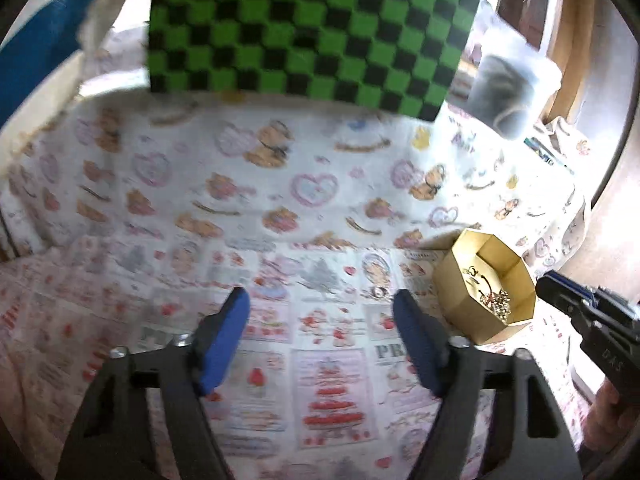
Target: Organize jewelry
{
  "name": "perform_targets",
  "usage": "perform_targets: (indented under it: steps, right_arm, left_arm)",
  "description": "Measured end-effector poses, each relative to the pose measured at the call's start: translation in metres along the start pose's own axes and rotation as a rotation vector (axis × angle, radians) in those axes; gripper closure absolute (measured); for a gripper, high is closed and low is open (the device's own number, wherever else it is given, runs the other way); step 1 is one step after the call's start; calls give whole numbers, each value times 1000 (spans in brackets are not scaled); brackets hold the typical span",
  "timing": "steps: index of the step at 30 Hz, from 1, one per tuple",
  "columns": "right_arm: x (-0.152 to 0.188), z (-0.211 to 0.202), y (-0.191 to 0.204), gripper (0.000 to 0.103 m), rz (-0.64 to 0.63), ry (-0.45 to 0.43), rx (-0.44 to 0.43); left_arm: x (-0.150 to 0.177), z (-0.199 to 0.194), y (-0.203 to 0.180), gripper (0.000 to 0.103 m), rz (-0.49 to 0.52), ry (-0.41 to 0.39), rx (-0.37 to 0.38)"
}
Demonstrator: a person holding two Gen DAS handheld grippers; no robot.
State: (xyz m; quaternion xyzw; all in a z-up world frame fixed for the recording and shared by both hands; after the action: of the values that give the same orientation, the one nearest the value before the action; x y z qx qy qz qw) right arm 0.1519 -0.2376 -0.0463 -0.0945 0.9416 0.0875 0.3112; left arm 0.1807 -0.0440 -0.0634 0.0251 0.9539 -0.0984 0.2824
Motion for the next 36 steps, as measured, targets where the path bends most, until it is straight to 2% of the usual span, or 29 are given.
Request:
perform_targets:
  steps: [3, 7, 11, 12, 15, 21, 24, 30, 34, 36]
  right_arm:
    - [2, 2, -14, 89, 30, -1, -11]
    - [3, 4, -24, 89, 54, -4, -33]
    - [3, 3, -32, 89, 87, -10, -58]
    - [3, 3, -33, 89, 94, -10, -62]
    - [5, 2, -38, 89, 110, -9, -70]
    - [5, -2, -38, 89, 117, -20, -82]
    - [5, -6, -38, 89, 116, -25, -86]
    - [6, -8, -39, 89, 123, -30, -84]
    - [6, -8, -40, 89, 130, -29, -93]
    - [7, -6, -41, 89, 135, -23, -97]
  left_arm:
    - [-8, 14, -18, 54, 22, 47, 32]
    - [-17, 30, -39, 61, 76, 70, 32]
    - [-20, 50, -54, 78, 96, 104, 36]
    - [-19, 57, -59, 80, 114, 118, 39]
    - [-18, 66, -68, 80, 172, 131, -5]
    - [-15, 83, -79, 81, 187, 165, -59]
    - [-13, 92, -81, 91, 184, 170, -87]
    - [-16, 93, -77, 92, 161, 146, -57]
    - [-9, 76, -62, 92, 145, 137, 5]
    - [-4, 60, -57, 92, 144, 108, 24]
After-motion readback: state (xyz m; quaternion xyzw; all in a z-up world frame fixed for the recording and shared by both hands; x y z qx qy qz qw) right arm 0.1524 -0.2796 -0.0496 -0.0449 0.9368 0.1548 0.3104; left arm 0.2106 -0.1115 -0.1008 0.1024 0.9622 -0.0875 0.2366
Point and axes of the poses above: each gripper's, at about its wrist camera, not at the fingertips, and z roughly the way its jaws point, y to its left, x to its underside, the point moved 7 cm from there along z, roughly the way its jaws point, and after that the axes turned 11 degrees about y, right-handed, at the moved point
